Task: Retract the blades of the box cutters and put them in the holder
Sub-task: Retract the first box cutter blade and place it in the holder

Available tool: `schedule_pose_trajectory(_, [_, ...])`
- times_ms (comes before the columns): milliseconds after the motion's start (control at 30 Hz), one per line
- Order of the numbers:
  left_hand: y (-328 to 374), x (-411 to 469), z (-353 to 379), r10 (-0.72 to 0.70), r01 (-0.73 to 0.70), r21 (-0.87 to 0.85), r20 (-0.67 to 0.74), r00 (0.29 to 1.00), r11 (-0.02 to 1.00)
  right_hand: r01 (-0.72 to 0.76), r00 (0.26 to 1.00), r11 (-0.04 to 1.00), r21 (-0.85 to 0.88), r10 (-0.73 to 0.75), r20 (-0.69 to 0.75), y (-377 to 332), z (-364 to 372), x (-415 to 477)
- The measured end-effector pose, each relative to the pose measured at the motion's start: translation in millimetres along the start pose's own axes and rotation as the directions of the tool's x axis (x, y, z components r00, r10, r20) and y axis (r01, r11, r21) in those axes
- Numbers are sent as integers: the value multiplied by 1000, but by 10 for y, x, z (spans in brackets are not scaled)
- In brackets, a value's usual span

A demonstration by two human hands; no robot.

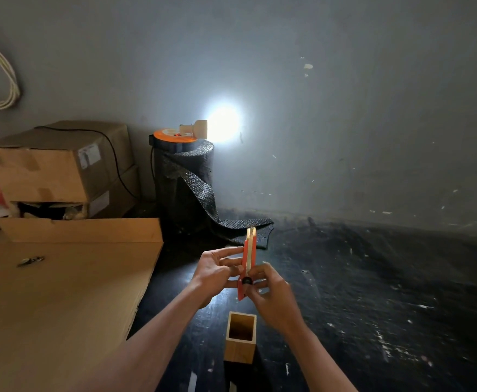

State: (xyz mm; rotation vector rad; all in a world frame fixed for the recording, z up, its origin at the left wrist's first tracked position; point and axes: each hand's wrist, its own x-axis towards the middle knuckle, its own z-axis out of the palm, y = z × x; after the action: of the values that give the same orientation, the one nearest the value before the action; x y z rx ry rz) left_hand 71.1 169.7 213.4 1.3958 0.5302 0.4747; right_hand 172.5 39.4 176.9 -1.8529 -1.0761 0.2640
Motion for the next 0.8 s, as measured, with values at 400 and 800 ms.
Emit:
schedule_pose_trajectory(400, [-820, 267, -83, -56, 72, 205, -81, 995, 976, -193, 979, 946, 261, 202, -8, 351, 120, 253])
schedule_pose_trajectory(800, [-1746, 234, -170, -241, 241, 596, -81, 967, 766, -409, 907, 911, -43, 412, 91, 1055, 511, 260])
